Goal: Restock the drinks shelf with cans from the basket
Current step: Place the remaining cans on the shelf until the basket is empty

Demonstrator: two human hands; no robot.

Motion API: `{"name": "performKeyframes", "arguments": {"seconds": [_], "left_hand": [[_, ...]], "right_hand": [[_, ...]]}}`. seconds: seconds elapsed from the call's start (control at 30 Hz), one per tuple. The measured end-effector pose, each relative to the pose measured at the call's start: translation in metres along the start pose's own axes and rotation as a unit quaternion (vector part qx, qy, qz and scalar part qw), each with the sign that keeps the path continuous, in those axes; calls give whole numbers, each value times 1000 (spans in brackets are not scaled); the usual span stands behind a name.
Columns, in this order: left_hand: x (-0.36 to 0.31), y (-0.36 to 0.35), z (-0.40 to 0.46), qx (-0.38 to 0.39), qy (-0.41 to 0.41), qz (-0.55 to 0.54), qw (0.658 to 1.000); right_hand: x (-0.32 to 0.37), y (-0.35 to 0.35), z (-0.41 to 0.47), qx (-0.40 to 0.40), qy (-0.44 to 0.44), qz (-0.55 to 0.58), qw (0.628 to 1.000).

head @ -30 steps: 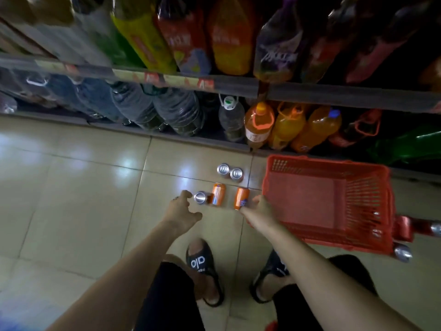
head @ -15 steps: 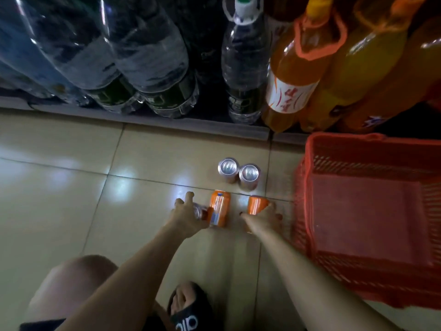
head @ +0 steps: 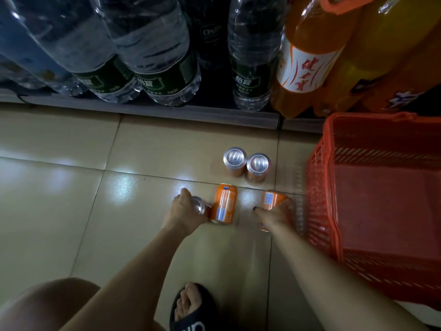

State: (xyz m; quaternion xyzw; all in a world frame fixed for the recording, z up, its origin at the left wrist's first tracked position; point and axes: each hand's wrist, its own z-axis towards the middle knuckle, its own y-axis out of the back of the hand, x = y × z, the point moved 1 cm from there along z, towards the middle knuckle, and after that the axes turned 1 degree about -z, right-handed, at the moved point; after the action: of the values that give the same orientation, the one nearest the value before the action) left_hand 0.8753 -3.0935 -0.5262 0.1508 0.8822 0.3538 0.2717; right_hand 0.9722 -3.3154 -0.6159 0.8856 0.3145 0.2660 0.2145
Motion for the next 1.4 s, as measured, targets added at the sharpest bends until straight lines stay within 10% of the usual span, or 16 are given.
{"name": "performKeyframes", "arguments": {"seconds": [0.3, 0.63, 1.4], "left_hand": [[8, 34, -9, -32, 40, -223, 973], [-1, 20, -15, 158, 60, -482, 860], [-21, -36, 10, 167, 136, -473, 854]], "right_hand": [[1, 15, -16, 36, -8, 65, 997], [21, 7, -30, 223, 9, 260, 939], [43, -25, -45, 321, -7, 315, 893]]}}
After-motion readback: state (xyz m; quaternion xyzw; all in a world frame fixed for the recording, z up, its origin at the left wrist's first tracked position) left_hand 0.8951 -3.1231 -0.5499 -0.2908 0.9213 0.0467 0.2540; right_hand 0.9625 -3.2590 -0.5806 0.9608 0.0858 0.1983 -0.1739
